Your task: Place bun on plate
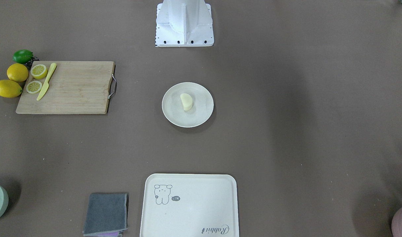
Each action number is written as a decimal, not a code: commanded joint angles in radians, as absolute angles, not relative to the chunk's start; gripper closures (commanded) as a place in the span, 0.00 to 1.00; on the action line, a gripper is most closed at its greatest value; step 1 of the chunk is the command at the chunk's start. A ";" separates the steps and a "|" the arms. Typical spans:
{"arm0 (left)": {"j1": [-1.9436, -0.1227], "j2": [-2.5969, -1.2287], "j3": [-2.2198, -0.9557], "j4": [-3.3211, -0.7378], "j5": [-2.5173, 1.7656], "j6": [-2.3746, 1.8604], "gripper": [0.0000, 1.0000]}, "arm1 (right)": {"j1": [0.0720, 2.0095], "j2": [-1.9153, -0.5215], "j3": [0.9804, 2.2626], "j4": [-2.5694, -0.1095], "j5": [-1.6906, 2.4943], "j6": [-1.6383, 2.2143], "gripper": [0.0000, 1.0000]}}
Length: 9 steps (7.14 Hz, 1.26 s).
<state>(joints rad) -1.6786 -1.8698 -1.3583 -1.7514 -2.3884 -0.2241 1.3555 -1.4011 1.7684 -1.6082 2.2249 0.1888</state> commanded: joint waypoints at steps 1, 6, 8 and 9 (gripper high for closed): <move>-1.677 -1.870 -1.338 -1.750 -2.391 -0.225 0.03 | 1.408 -1.434 1.741 -1.603 2.235 0.143 0.00; -1.670 -1.879 -1.388 -1.589 -2.387 -0.224 0.03 | 1.428 -1.425 1.677 -1.598 2.258 0.129 0.00; -1.670 -1.872 -1.391 -1.589 -2.388 -0.224 0.03 | 1.431 -1.405 1.658 -1.598 2.258 0.129 0.00; -1.671 -1.870 -1.393 -1.594 -2.387 -0.224 0.03 | 1.431 -1.398 1.657 -1.598 2.260 0.130 0.00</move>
<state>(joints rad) -1.6695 -1.8736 -1.3901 -1.5917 -2.3875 -0.2244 1.4304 -1.4061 1.6619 -1.5986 2.2584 0.1291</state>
